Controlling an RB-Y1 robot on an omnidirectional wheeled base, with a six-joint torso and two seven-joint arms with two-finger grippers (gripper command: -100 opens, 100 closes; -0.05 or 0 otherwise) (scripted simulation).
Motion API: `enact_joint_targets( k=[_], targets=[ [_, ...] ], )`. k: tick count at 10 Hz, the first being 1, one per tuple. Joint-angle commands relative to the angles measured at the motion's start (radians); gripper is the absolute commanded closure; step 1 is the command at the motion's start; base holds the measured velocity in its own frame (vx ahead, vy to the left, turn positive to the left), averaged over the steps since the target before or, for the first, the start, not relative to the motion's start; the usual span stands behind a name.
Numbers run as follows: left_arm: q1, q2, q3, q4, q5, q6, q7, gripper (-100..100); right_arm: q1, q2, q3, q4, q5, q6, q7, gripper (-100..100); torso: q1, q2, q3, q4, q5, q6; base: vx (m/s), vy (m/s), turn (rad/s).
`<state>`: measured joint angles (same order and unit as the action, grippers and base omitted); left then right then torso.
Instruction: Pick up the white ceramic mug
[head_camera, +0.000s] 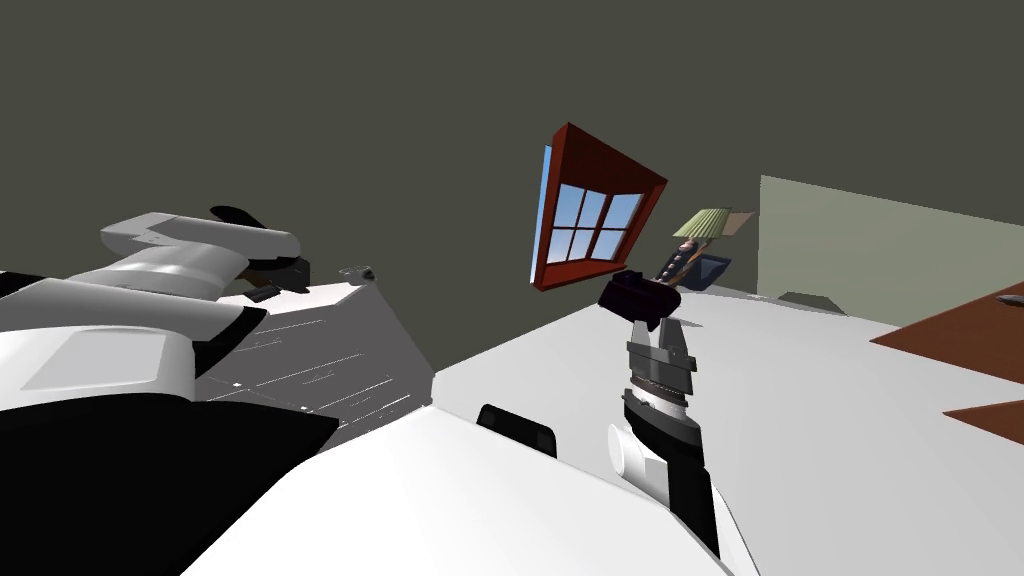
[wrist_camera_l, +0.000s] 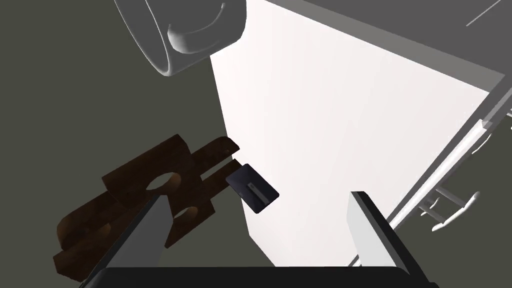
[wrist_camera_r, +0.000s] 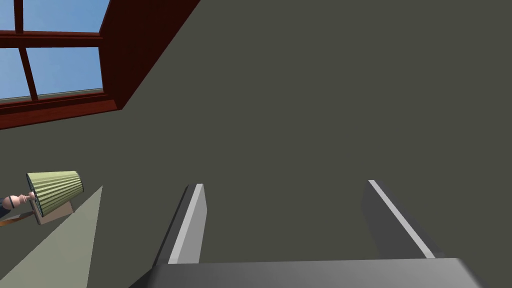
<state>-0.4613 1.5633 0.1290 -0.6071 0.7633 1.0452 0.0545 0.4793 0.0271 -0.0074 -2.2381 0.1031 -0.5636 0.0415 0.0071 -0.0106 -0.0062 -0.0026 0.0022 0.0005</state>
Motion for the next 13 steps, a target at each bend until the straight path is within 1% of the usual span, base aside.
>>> enact_joint_targets(
  k=[1, 2, 3, 4, 5, 6, 7, 8, 9, 10, 11, 12, 13],
  targets=[
    [-0.029, -0.003, -0.01, 0.016, -0.004, 0.009, -0.009, -100, 0.0, 0.0, 0.0, 0.0, 0.0, 0.0, 0.0, 0, 0.0, 0.0, 0.0, 0.0, 0.0, 0.0, 0.104, 0.053, 0.002],
    [-0.027, -0.002, -0.001, 0.008, 0.01, 0.043, -0.012, -100, 0.0, 0.0, 0.0, 0.0, 0.0, 0.0, 0.0, 0, -0.001, 0.001, 0.001, 0.0, 0.0, 0.0, 0.128, 0.094, 0.011],
    [-0.026, -0.003, 0.004, 0.004, 0.017, 0.058, -0.013, -100, 0.0, 0.0, 0.0, 0.0, 0.0, 0.0, 0.0, 0, 0.001, 0.0, 0.0, 0.0, 0.0, 0.0, 0.169, 0.102, 0.004],
    [-0.024, -0.005, 0.012, -0.003, 0.028, 0.084, -0.015, -100, 0.0, 0.0, 0.0, 0.0, 0.0, 0.0, 0.0, 0, 0.002, -0.002, -0.001, 0.0, 0.0, 0.0, 0.195, 0.088, 0.009],
    [-0.024, -0.005, 0.012, -0.003, 0.028, 0.084, -0.015, -100, 0.0, 0.0, 0.0, 0.0, 0.0, 0.0, 0.0, 0, 0.001, -0.003, -0.002, -0.001, 0.0, 0.0, 0.137, 0.071, 0.007],
    [-0.018, -0.013, 0.021, -0.012, 0.042, 0.113, -0.018, -100, 0.0, 0.0, 0.0, 0.0, 0.0, 0.0, 0.0, 0, 0.0, -0.001, -0.001, -0.001, 0.0, 0.0, 0.148, 0.085, 0.011],
    [-0.044, -0.01, 0.005, 0.005, 0.03, 0.096, -0.02, -100, 0.0, 0.0, 0.0, 0.0, 0.0, 0.0, 0.0, 0, 0.001, -0.002, -0.001, 0.0, 0.0, 0.0, 0.076, 0.043, -0.004],
    [-0.049, -0.011, 0.003, 0.009, 0.029, 0.1, -0.026, 0, 0.0, 0.0, 0.0, 0.0, 0.0, 0.0, 0.0, 0, -0.001, 0.002, 0.001, 0.0, 0.0, 0.0, 0.013, 0.007, -0.003],
    [-0.05, -0.022, -0.002, 0.02, 0.007, 0.083, 0.004, -100, 0.0, 0.0, 0.0, 0.0, 0.0, 0.0, 0.0, 0, -0.004, 0.006, 0.003, 0.001, -0.001, 0.0, -0.062, 0.054, -0.178],
    [-0.05, -0.027, -0.004, 0.025, -0.002, 0.076, 0.016, -100, -0.001, 0.0, 0.0, 0.0, 0.0, 0.0, 0.0, 0, -0.002, 0.011, 0.006, 0.002, 0.0, 0.001, -0.128, 0.094, -0.197],
    [-0.048, -0.024, -0.002, 0.019, 0.006, 0.082, 0.005, -100, -0.001, 0.0, 0.0, 0.0, 0.0, 0.0, 0.0, 0, 0.001, 0.015, 0.009, 0.003, 0.0, 0.0, -0.059, 0.044, -0.041],
    [-0.047, -0.025, -0.001, 0.019, 0.005, 0.081, 0.009, 100, 0.0, 0.0, 0.0, 0.0, 0.0, 0.0, 0.0, 0, -0.001, 0.014, 0.008, 0.004, 0.0, -0.001, -0.008, 0.007, 0.008],
    [-0.047, -0.025, -0.002, 0.019, 0.005, 0.082, 0.009, 100, 0.0, 0.0, 0.0, 0.0, 0.0, 0.0, 0.0, 0, -0.003, 0.011, 0.007, 0.003, -0.001, 0.0, -0.011, -0.016, 0.006]
  ],
)
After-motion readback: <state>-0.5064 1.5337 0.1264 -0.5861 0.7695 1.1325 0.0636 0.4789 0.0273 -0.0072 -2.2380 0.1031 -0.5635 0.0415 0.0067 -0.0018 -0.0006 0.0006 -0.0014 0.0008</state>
